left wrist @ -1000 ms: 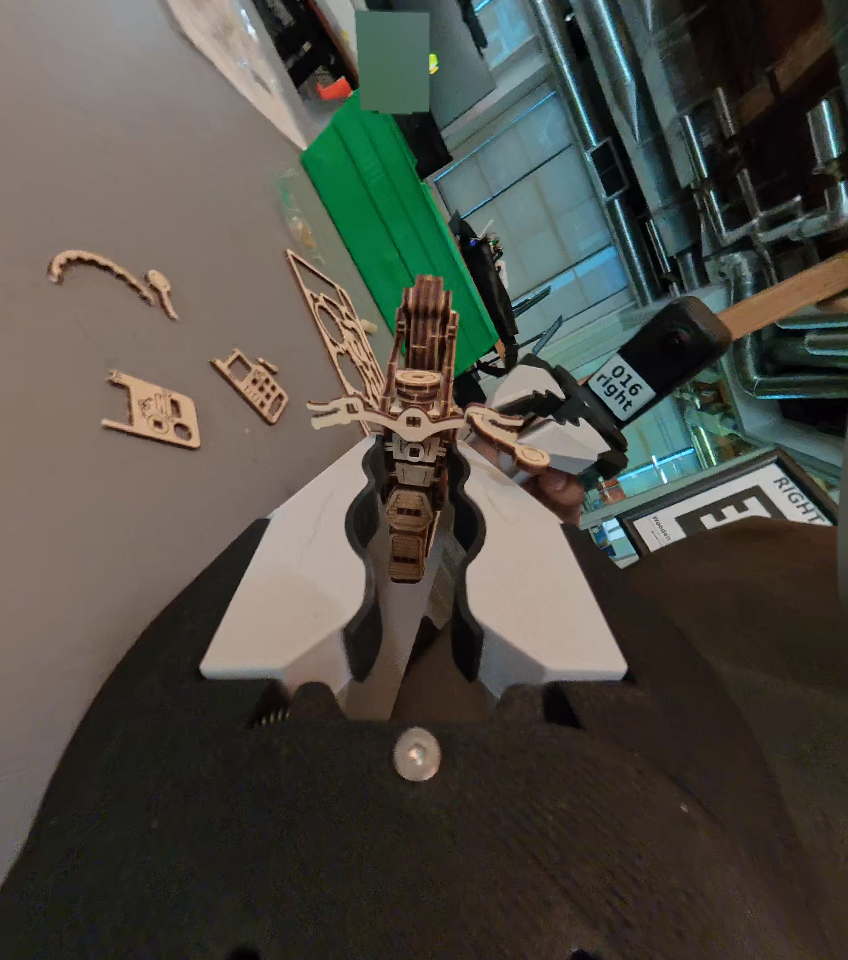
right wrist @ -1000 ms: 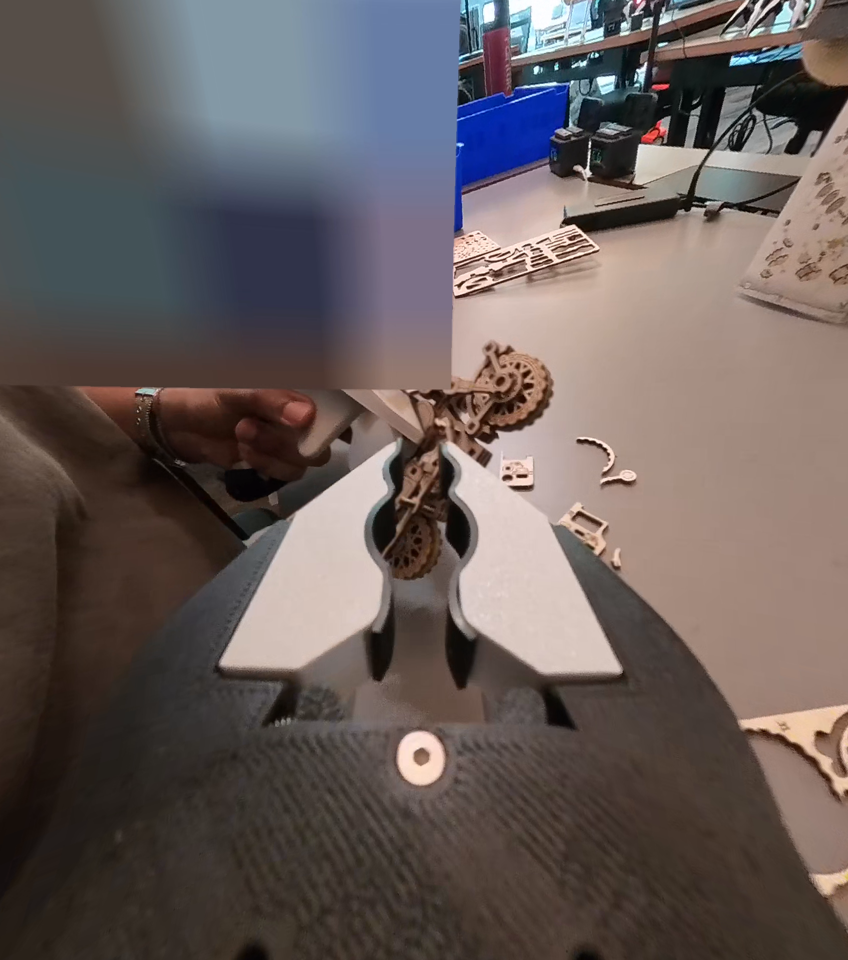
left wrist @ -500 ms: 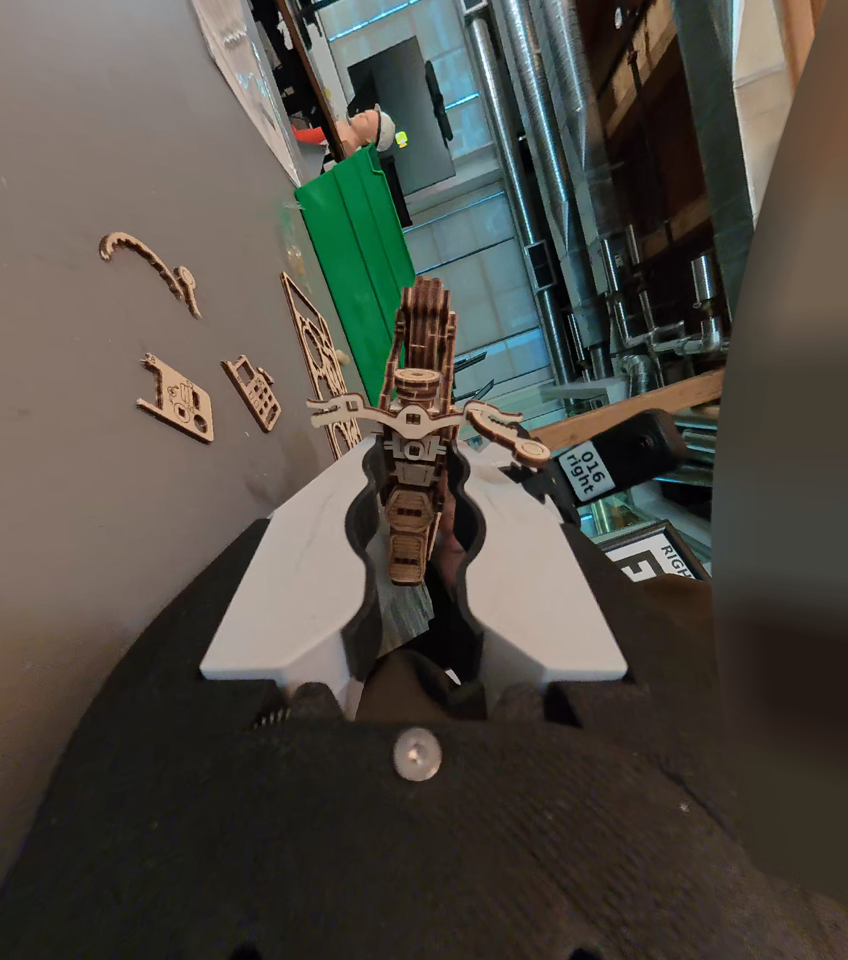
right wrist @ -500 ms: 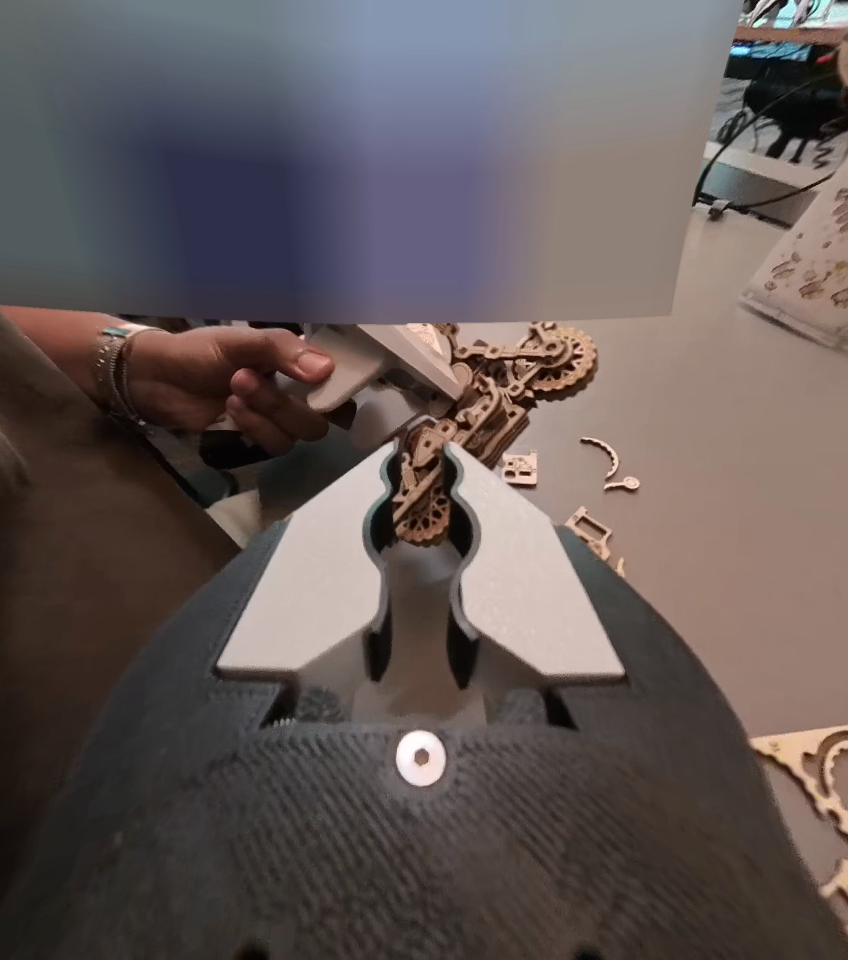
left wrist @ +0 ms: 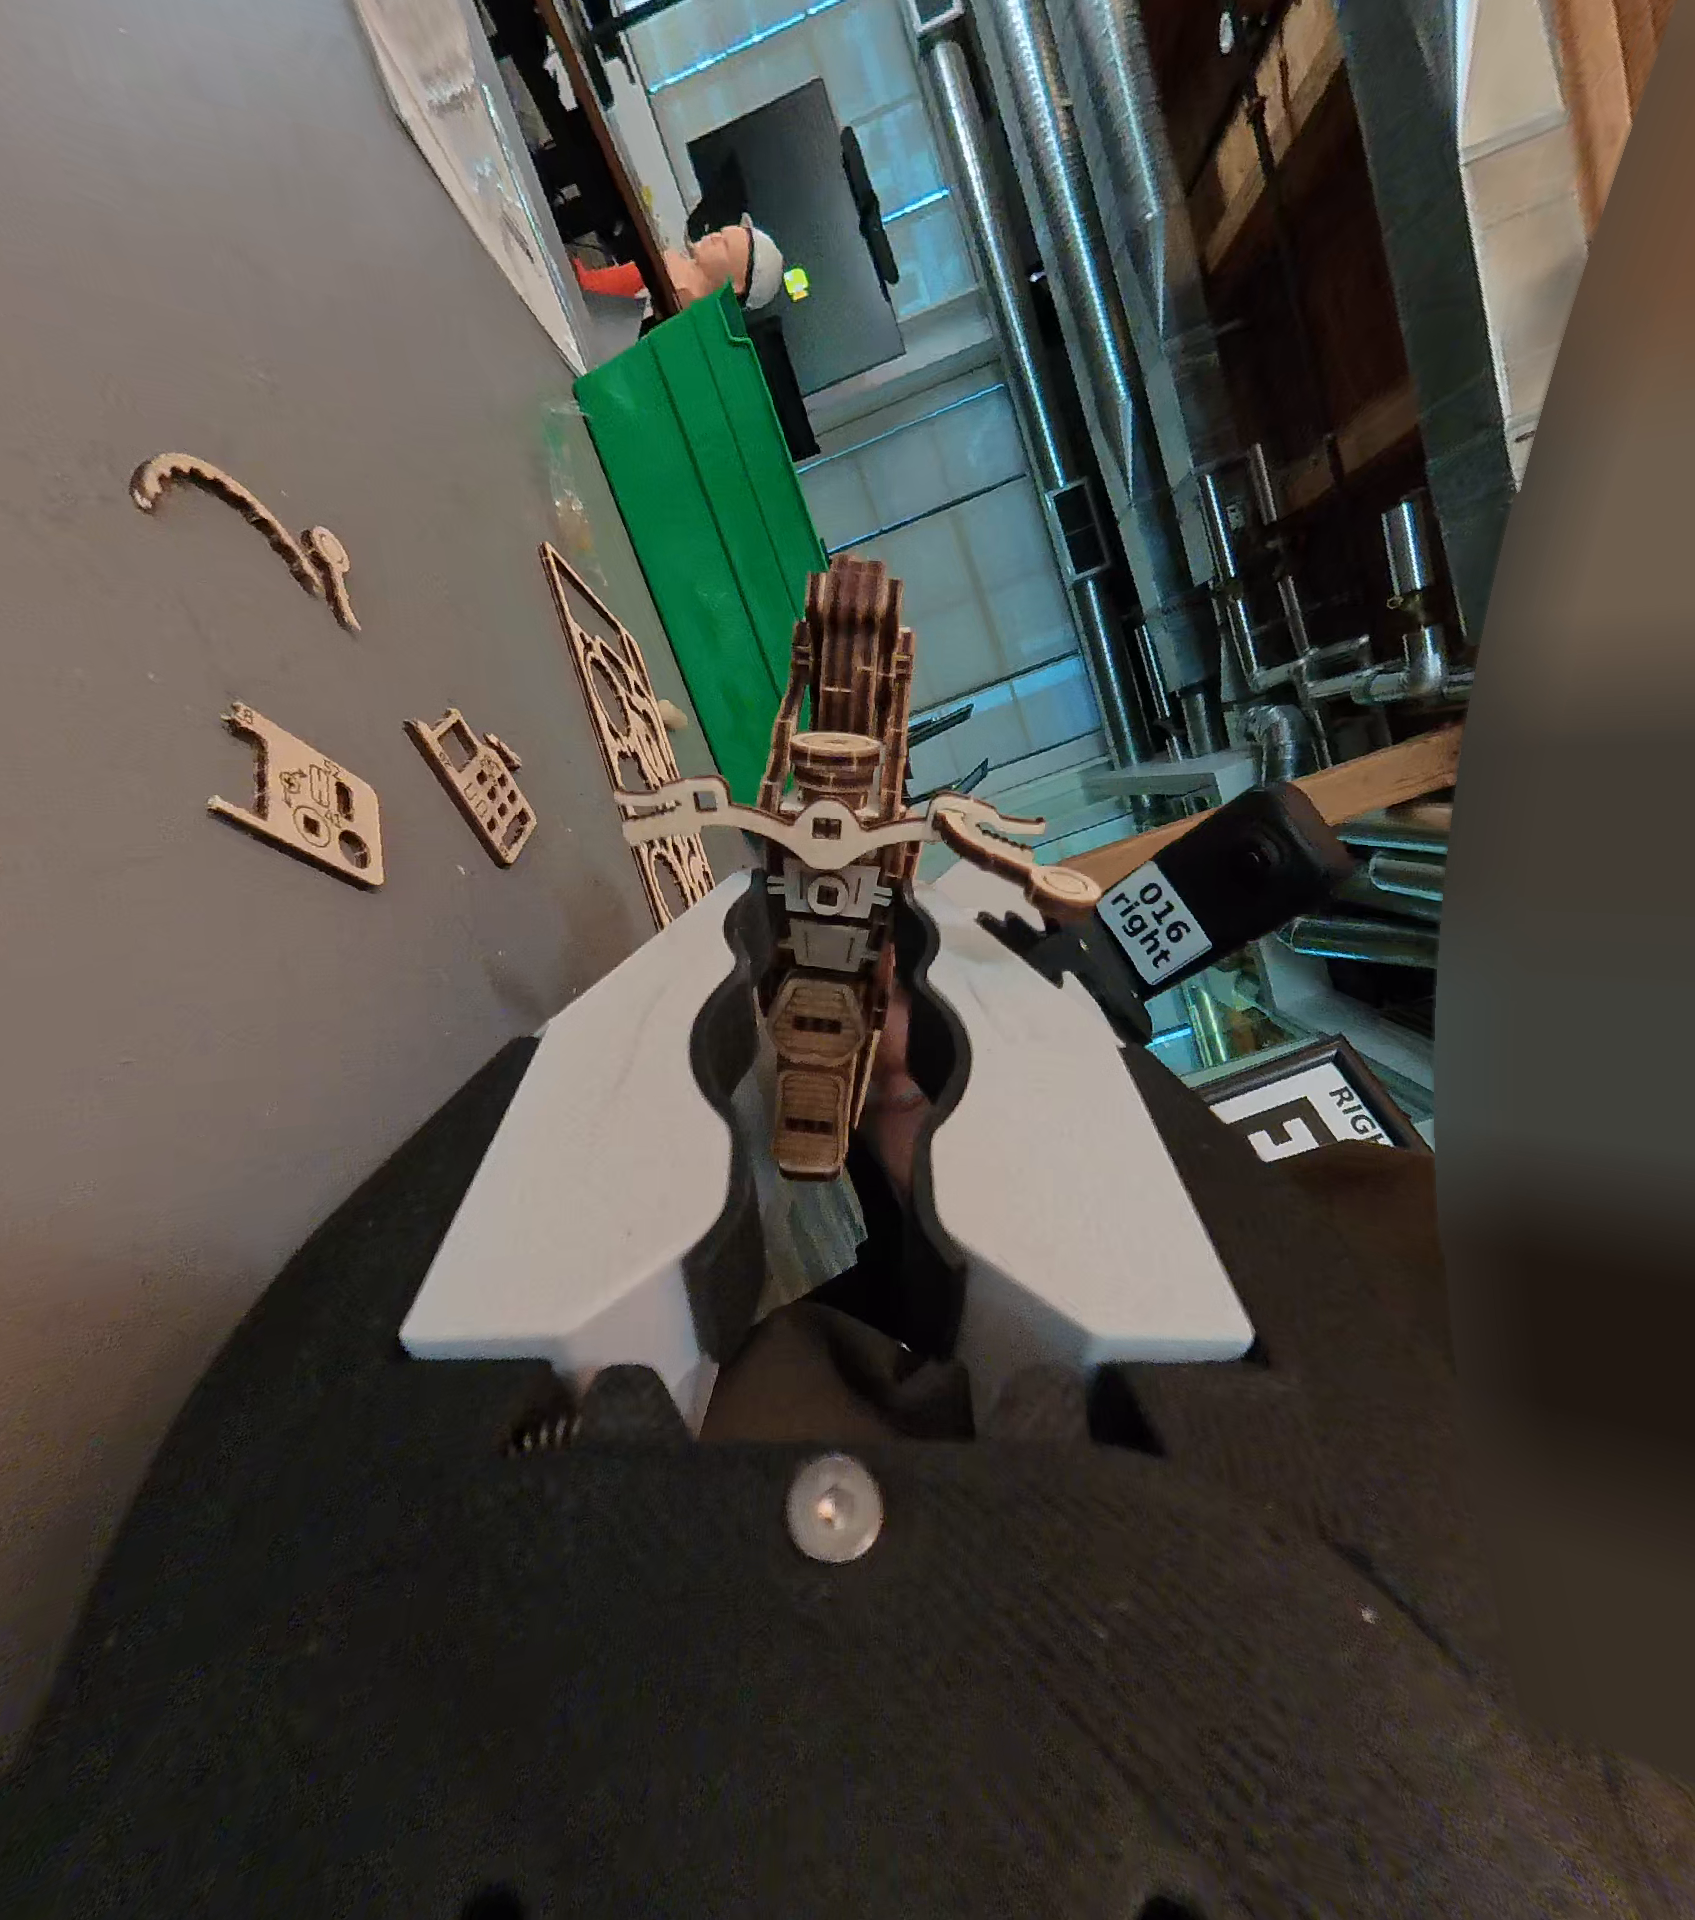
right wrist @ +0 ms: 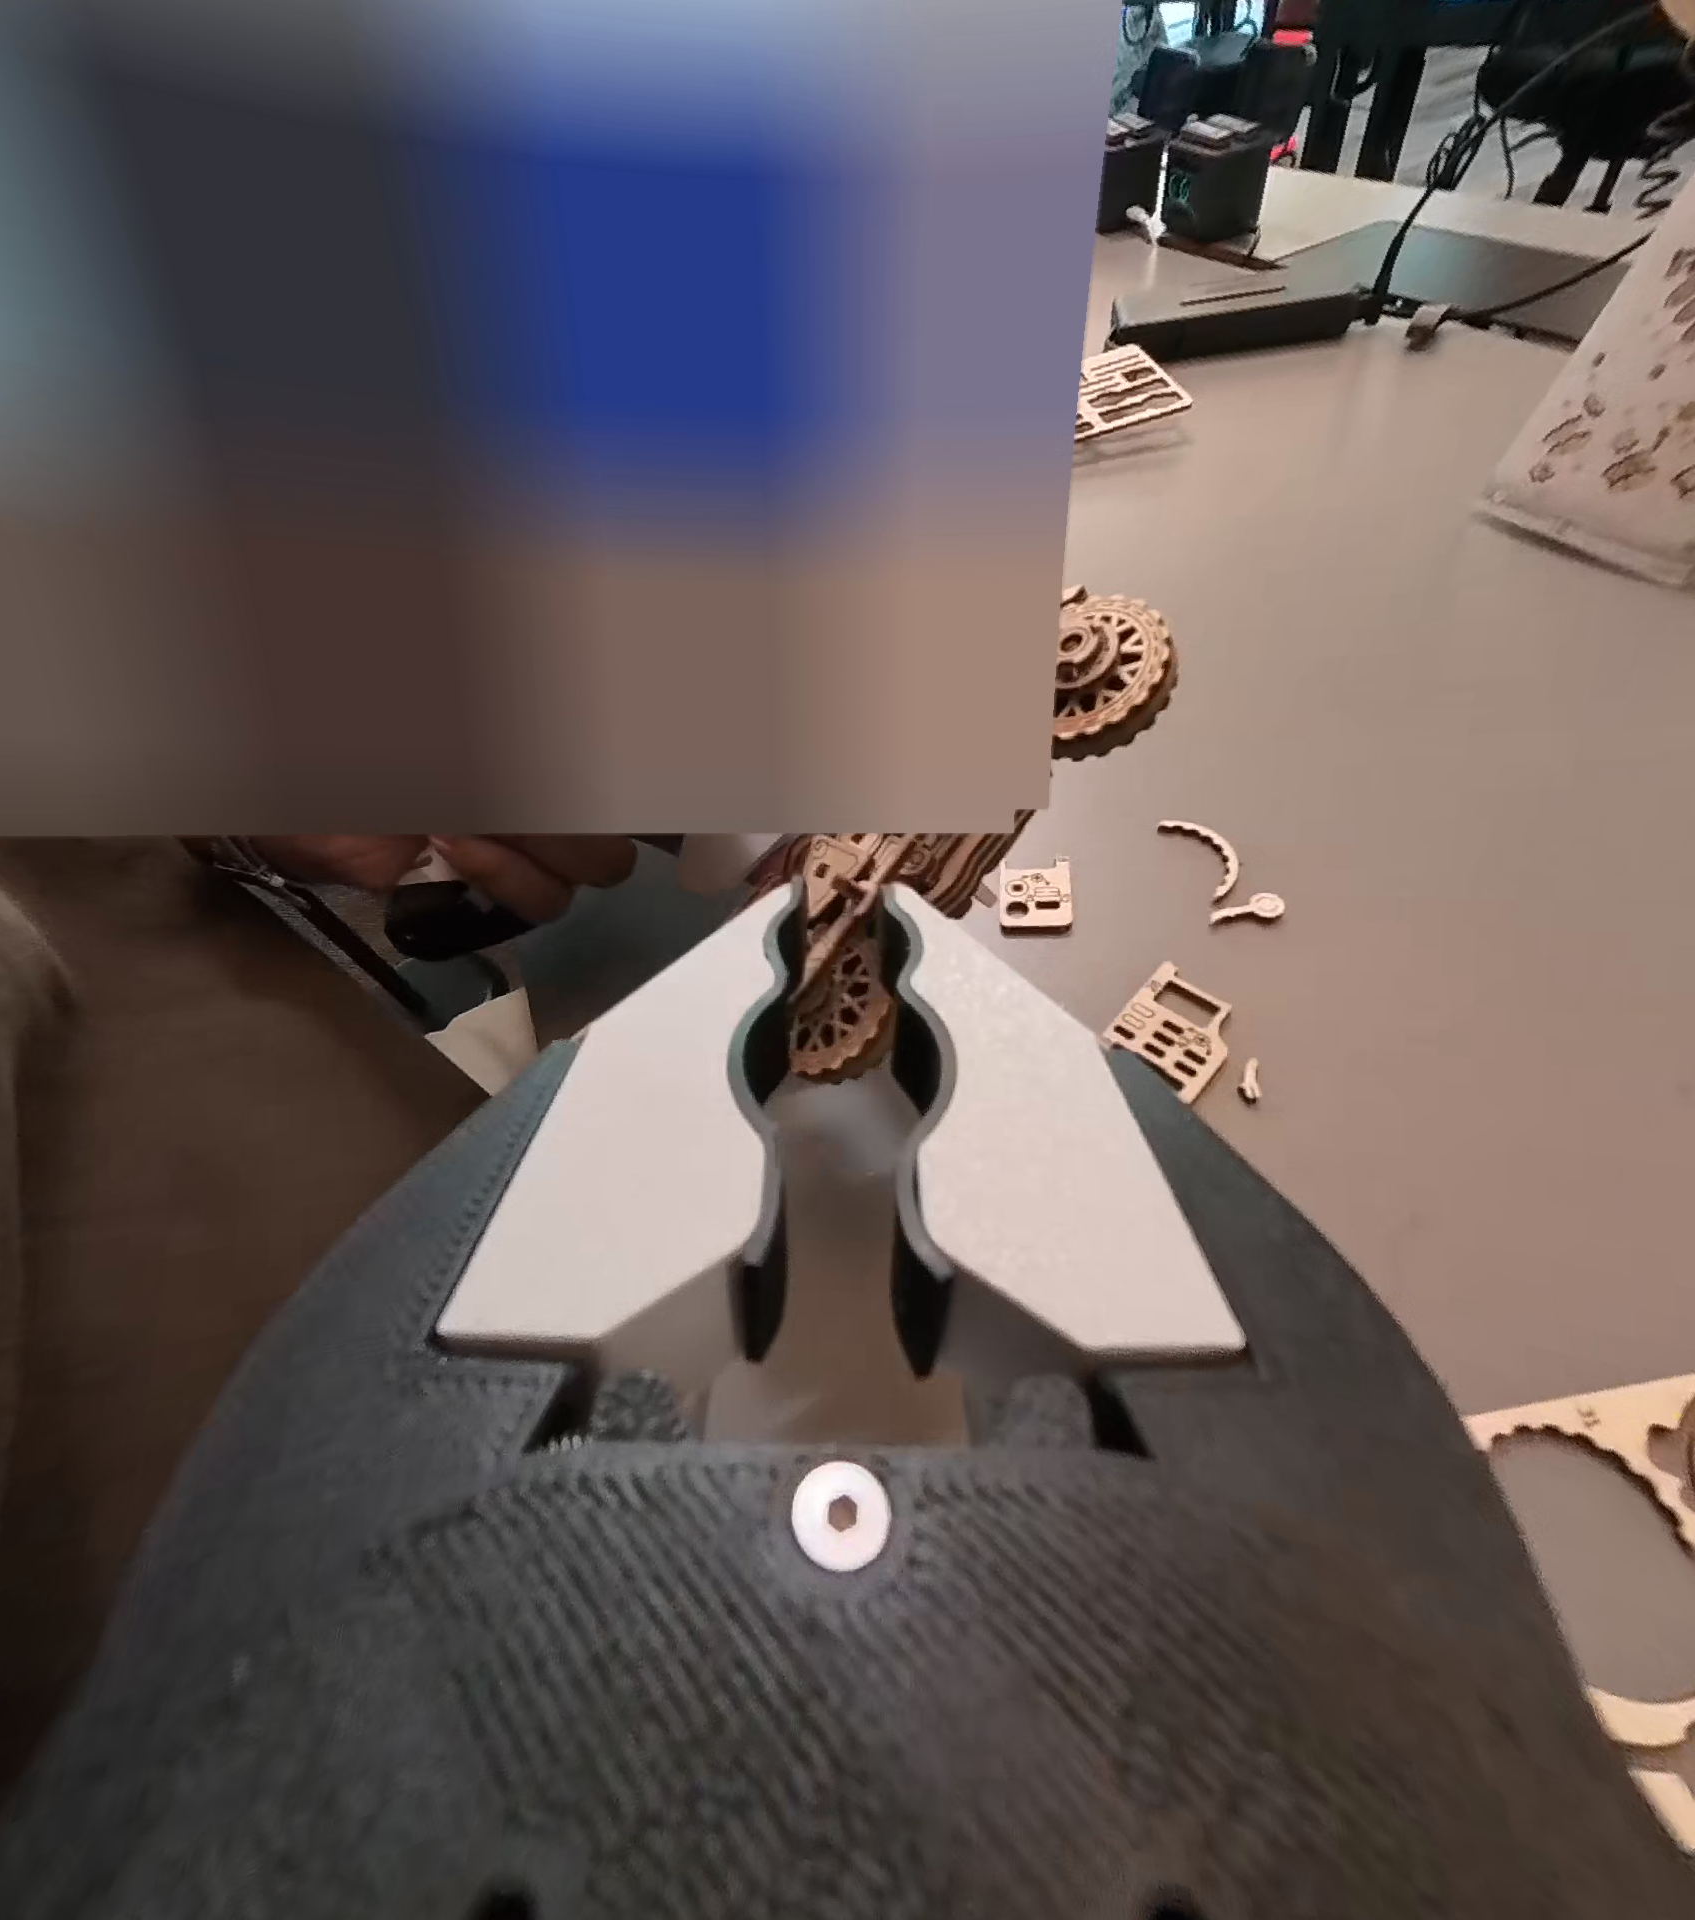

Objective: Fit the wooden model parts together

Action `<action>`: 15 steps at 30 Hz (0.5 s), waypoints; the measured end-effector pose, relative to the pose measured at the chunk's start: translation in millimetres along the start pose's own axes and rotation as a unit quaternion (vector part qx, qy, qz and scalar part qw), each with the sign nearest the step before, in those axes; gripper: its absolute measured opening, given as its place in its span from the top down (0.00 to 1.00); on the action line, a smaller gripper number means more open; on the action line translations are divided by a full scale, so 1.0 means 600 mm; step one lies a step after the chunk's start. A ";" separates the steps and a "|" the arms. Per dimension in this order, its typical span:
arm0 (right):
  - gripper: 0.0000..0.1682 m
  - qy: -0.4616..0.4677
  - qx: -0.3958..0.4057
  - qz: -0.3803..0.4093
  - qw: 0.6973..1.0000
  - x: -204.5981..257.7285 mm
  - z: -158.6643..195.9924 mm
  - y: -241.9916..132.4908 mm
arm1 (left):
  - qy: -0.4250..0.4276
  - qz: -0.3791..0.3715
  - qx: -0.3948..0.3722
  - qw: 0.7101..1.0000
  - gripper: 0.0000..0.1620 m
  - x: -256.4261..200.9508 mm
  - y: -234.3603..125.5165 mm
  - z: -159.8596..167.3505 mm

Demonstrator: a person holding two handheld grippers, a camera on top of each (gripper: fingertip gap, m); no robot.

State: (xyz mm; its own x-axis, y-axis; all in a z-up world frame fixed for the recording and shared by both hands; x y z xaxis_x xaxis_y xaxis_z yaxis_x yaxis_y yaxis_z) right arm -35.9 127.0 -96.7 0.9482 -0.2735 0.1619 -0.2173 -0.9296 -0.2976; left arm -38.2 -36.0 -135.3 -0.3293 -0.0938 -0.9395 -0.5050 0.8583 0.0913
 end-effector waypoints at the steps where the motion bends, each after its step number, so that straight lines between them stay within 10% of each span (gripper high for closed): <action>1: 0.94 0.001 0.001 0.002 1.000 -0.001 0.000 0.000 | 0.000 0.000 0.000 1.000 0.87 0.000 0.000 0.000; 15: 0.95 0.012 0.004 0.004 1.000 -0.003 0.002 0.002 | 0.003 0.007 -0.002 1.000 0.87 -0.002 -0.005 -0.003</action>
State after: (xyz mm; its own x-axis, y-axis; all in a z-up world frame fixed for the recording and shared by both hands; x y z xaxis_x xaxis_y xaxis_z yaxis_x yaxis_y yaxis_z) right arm -37.8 126.9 -98.4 0.9401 -0.2880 0.1825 -0.2237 -0.9249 -0.3073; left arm -37.9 -39.4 -134.1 -0.3416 -0.0856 -0.9359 -0.5038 0.8574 0.1054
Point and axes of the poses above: each gripper's, where its closed fingertips meet, y out along the fingers, z out of its underside, x = y × z across the jaws, the point moved 8 cm from there along -y, back along the fingers, and after that the axes turned 2 degrees about -x, right-handed, at the moved point
